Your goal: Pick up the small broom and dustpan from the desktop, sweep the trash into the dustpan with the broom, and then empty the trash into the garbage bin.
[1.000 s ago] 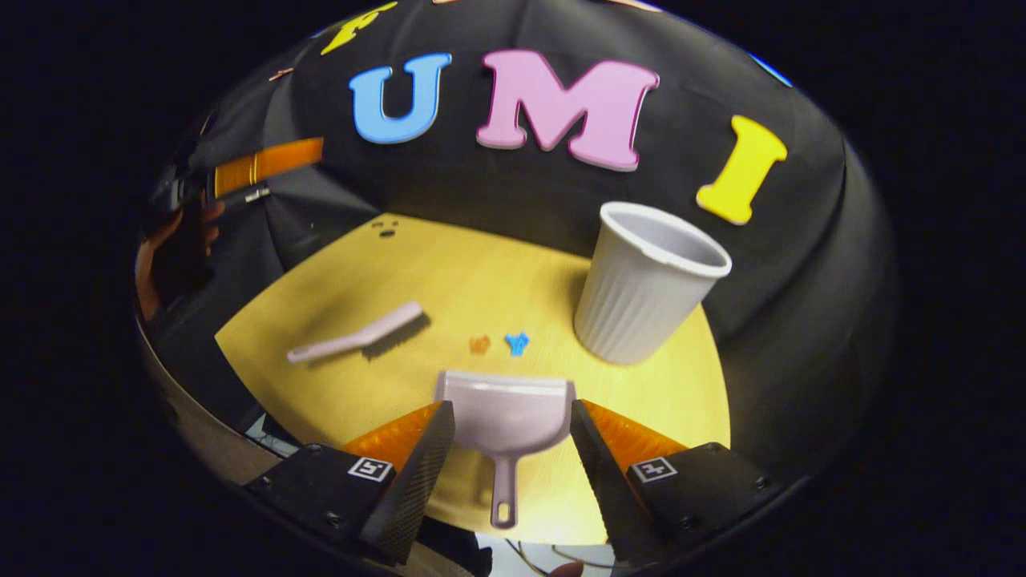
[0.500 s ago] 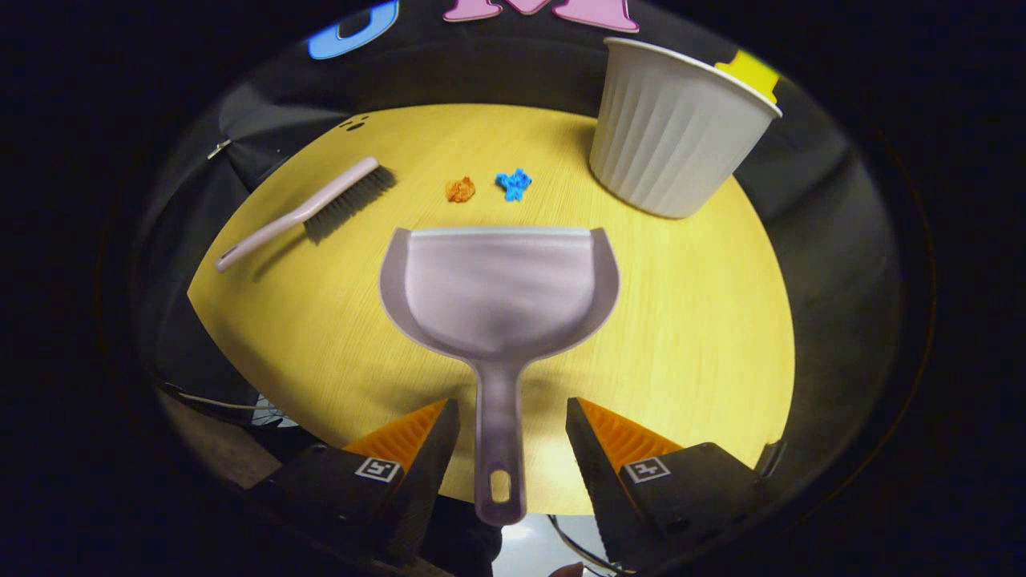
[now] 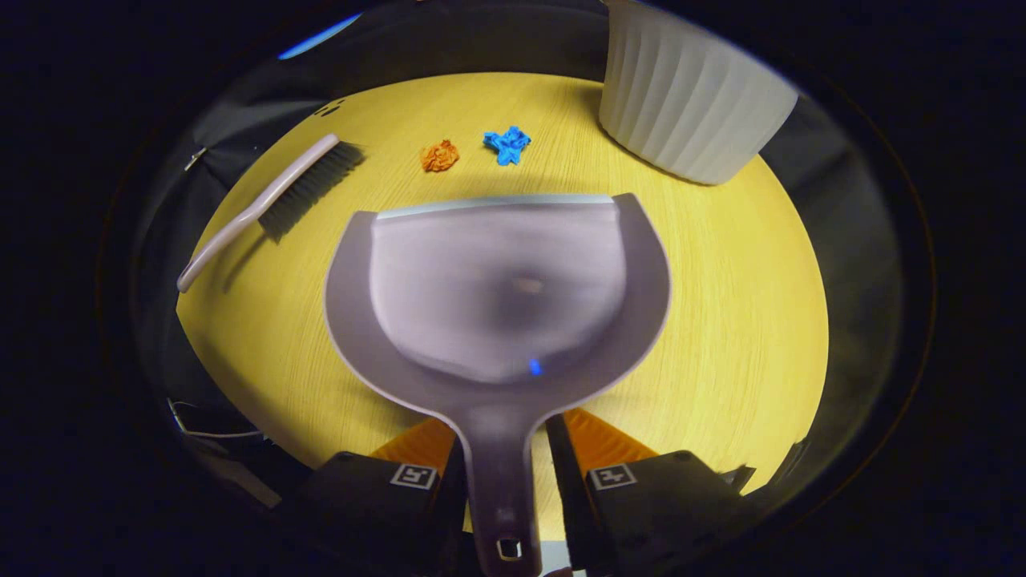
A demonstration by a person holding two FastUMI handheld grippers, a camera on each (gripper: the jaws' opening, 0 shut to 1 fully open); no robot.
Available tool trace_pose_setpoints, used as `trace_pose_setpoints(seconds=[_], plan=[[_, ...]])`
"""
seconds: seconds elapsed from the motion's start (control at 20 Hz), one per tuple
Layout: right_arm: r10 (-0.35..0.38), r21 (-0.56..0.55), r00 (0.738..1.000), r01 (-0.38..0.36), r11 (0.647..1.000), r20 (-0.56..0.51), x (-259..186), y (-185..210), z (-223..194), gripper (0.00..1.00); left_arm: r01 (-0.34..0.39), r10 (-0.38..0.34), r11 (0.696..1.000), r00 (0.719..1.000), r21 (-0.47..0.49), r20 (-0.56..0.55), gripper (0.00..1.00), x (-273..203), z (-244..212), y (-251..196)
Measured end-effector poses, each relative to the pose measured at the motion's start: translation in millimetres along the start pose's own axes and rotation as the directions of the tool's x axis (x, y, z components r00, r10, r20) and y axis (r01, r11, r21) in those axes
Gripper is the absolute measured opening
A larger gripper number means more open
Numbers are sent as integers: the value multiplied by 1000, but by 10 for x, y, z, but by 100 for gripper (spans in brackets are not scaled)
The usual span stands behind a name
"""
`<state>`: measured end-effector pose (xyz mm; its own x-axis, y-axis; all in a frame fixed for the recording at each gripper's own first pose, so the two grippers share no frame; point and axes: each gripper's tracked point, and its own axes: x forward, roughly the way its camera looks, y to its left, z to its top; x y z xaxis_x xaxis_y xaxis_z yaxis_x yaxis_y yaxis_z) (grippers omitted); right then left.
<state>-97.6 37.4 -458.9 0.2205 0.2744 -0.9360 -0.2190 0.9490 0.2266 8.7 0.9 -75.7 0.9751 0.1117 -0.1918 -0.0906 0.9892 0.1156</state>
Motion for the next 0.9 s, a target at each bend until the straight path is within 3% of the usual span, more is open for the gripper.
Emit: trace_pose_setpoints(seconds=[0.25, 0.35, 0.5, 0.65, 0.7, 0.75, 0.8, 0.9], plan=[[-7, 1, 999, 7, 1000, -33, -22, 27, 21, 54, 5, -5, 1000, 1000, -8, -7, 98, 37, -45, -18], [-13, -17, 1000, 12, 1000, -16, 20, 31, 58, 36, 11, -11, 1000, 1000, -4, -10, 97, 59, -74, -18], [-10, 43, 1000, 9, 999, 21, 1, 34, 113, 39, 39, -38, 999, 999, 13, -39, 98, 119, -236, -50], [-9, 49, 997, 5, 999, 75, -34, 19, 152, 32, 86, -81, 996, 990, 35, -119, 97, 164, -535, -97], [-10, 32, 996, 7, 999, 92, -69, 12, 170, 36, 103, -96, 994, 984, 43, -147, 97, 167, -634, -110], [-7, 11, 994, 6, 1000, 105, -99, 9, 176, 31, 124, -114, 991, 978, 48, -176, 97, 180, -740, -143], [0, -11, 994, 1, 1000, 114, -164, 15, 172, 36, 156, -142, 987, 966, 48, -215, 97, 189, -884, -205], [14, -45, 993, -9, 999, 119, -341, 29, 143, 36, 243, -219, 969, 922, 36, -318, 97, 176, -1212, -370]])
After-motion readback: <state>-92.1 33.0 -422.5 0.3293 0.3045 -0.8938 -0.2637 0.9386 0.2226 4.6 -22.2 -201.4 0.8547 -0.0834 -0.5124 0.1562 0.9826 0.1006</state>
